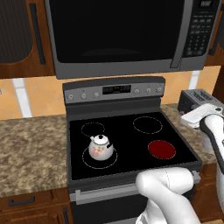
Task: Turn off the front right burner of the stove.
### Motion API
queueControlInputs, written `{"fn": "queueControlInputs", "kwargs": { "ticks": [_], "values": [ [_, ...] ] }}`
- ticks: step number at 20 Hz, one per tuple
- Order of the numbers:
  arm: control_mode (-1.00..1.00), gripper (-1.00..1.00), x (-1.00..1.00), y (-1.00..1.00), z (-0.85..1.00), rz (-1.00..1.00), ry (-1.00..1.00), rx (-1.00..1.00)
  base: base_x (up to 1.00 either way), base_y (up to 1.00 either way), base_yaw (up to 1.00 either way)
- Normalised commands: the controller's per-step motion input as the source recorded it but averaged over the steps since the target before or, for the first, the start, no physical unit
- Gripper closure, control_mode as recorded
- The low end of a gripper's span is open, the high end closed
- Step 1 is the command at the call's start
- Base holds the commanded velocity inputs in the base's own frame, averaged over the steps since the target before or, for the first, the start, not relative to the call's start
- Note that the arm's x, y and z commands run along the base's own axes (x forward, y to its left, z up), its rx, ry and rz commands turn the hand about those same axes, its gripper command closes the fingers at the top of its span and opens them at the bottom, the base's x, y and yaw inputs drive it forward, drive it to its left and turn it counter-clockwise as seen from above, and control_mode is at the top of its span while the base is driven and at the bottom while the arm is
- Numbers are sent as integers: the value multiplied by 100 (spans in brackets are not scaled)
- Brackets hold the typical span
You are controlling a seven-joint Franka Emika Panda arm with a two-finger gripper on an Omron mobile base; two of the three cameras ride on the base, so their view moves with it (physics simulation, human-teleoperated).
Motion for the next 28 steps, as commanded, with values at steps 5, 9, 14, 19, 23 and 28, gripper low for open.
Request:
{"fn": "queueControlInputs", "kwargs": {
  "ticks": [5,9,14,19,23,28],
  "values": [
    [-100,-100,20,0,0,0,-1,0,0,0,0],
    [-100,-100,76,-20,0,7,-5,0,0,0,0],
    [-100,-100,89,-33,0,14,-6,0,0,0,0],
    [-100,-100,73,-19,-2,15,-11,-1,0,0,0],
    [-100,-100,59,-19,-14,3,-14,-9,0,0,0],
    [-100,-100,27,-4,-11,-1,-6,-16,0,0,0]
  ]
}}
